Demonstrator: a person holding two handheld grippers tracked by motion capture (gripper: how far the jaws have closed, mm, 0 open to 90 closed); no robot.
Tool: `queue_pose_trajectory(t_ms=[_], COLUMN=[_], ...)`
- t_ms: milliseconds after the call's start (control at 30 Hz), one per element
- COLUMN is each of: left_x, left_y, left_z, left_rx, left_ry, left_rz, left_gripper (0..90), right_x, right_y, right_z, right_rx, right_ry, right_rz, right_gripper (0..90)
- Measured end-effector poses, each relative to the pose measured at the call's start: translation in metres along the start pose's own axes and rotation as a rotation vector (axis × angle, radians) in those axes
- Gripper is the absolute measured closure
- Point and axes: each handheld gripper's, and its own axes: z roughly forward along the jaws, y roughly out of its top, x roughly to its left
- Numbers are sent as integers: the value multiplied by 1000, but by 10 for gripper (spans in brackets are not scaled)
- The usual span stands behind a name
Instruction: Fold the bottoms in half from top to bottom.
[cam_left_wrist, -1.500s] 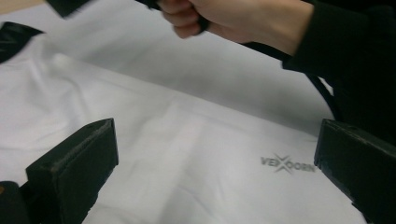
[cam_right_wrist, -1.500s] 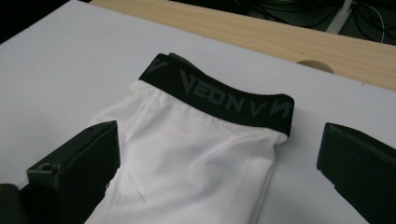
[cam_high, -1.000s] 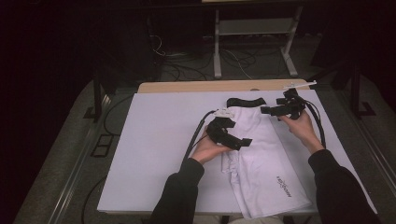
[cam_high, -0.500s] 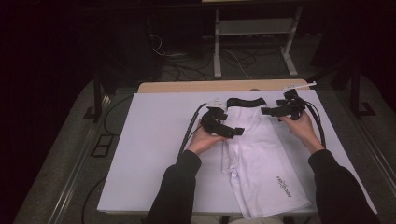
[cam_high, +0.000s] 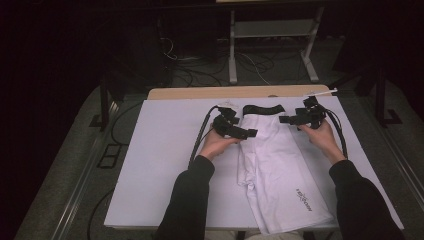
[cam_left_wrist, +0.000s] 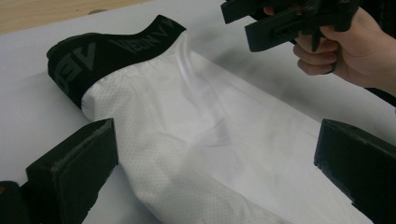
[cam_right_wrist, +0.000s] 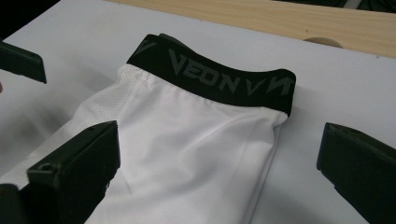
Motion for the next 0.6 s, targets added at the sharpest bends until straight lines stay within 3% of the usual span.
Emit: queue_pose_trajectory(t_ms=[600], left_x=[34], left_y=[0], left_z=[21], left_rx=[15], left_ry=[16], left_rz=[-107], left_gripper=[0], right_x=[-11], right_y=[-6], right_z=[14], right_rx=[52], right_ry=[7], right_rz=[48], right_gripper=[0])
